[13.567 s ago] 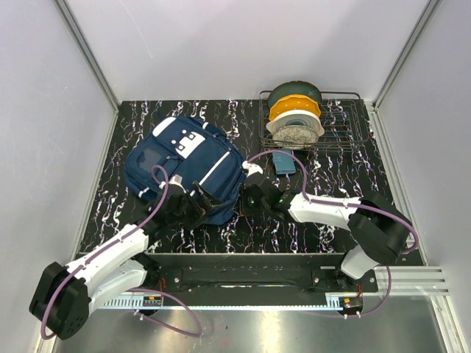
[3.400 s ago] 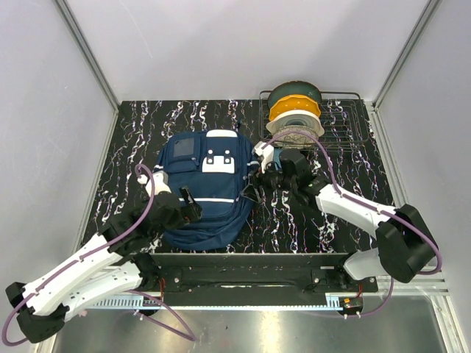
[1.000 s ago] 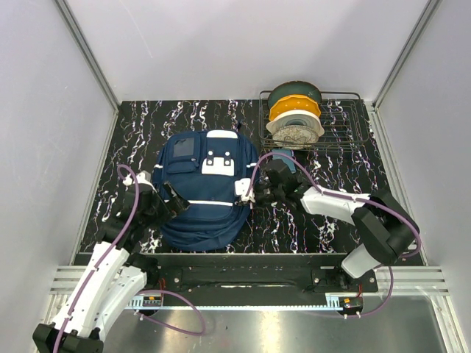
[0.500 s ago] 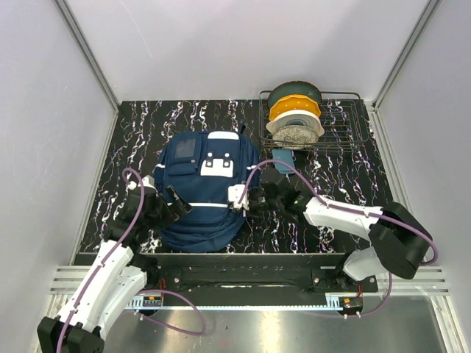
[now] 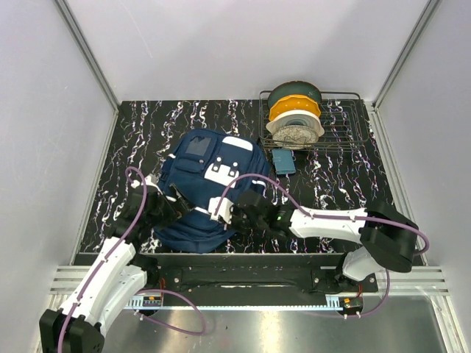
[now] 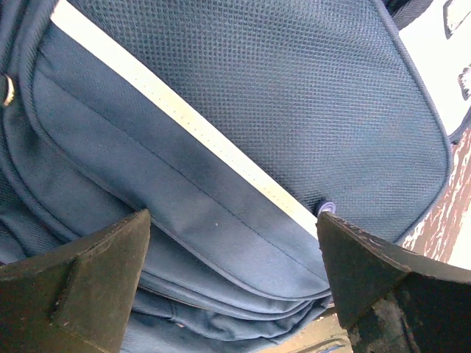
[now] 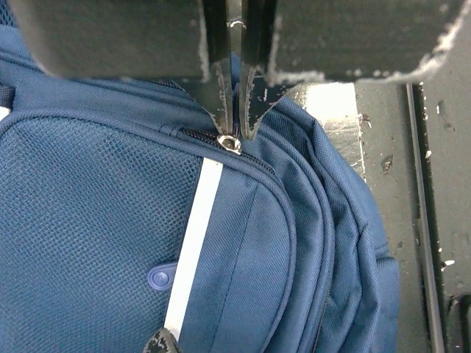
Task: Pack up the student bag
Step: Zip the student bag at the center of the board.
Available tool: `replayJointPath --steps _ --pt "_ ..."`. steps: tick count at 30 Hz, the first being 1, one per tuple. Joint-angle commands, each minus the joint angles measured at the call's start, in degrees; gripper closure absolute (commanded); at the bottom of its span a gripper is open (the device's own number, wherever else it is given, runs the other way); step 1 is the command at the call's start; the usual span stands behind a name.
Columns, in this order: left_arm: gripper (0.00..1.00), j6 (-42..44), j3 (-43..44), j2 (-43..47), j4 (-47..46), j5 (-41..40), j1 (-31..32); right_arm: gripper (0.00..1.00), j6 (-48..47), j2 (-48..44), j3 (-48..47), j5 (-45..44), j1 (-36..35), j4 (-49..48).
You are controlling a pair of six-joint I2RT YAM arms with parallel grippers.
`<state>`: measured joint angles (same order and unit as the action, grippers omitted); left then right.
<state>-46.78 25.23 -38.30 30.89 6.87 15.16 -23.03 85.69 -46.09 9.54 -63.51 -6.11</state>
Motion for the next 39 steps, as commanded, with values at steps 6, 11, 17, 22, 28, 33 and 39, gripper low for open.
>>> replayJointPath --steps 6,11,17,22,28,33,39 --pt "0.01 -1.65 0.51 2.61 -4.28 3.16 0.22 1.0 8.97 1.32 -1.21 -18.84 -3.2 -9.26" --pt "0.01 0.02 8.77 3.94 9.43 -15.28 0.14 1.0 9.84 -1.04 0.46 -16.31 2.94 -6.72" --pt "0.01 0.29 16.86 1.13 17.53 -30.86 0.05 1.0 9.4 -3.24 3.28 -14.29 6.11 -7.07" --pt "0.01 -0.15 14.16 -4.14 14.12 -26.32 -0.48 1.0 10.46 -5.18 5.83 -13.41 8.39 -9.27" --pt "0.01 -3.66 5.28 -4.32 7.44 -19.55 -0.92 1.0 11.07 -7.46 6.97 -11.04 12.08 -9.54" --pt "0.07 -3.49 0.53 -2.4 2.16 -14.53 -0.83 1.0 11.07 -7.64 6.97 -9.81 13.06 -9.54" --pt "0.4 -4.19 -5.8 -1.51 -7.85 -8.82 -0.83 1.0 13.09 -7.38 6.45 -6.56 13.06 -9.97"
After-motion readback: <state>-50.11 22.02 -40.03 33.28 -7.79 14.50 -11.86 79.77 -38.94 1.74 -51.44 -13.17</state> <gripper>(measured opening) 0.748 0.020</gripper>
